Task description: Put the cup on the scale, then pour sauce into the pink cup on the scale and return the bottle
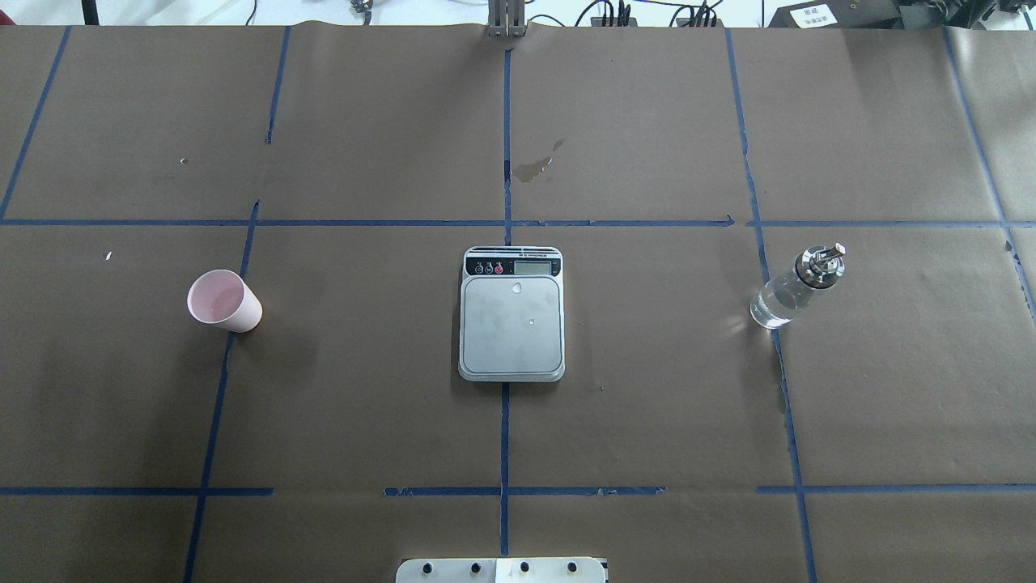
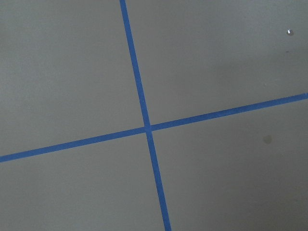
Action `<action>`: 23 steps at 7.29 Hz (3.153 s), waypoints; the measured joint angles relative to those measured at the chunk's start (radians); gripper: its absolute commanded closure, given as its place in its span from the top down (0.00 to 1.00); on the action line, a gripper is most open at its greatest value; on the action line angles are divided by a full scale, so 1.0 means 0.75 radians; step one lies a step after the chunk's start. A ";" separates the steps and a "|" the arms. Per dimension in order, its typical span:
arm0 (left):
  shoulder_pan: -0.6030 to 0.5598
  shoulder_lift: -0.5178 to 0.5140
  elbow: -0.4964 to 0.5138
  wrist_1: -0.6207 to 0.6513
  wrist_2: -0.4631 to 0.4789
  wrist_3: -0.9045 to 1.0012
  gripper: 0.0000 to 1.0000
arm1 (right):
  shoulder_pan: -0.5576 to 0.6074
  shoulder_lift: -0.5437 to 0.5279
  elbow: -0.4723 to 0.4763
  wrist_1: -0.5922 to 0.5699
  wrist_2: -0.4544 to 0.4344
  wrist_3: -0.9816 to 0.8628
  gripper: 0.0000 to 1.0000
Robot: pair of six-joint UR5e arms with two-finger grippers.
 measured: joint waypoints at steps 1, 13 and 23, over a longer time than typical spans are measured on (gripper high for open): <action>0.000 -0.001 -0.002 0.000 0.000 0.000 1.00 | 0.000 0.000 0.001 0.000 0.000 0.001 1.00; 0.602 -0.026 -0.153 -0.513 -0.077 -0.988 1.00 | -0.063 -0.008 0.031 0.181 0.094 0.015 1.00; 0.918 -0.145 -0.073 -0.526 0.180 -1.328 0.00 | -0.104 -0.012 0.017 0.229 0.094 0.013 1.00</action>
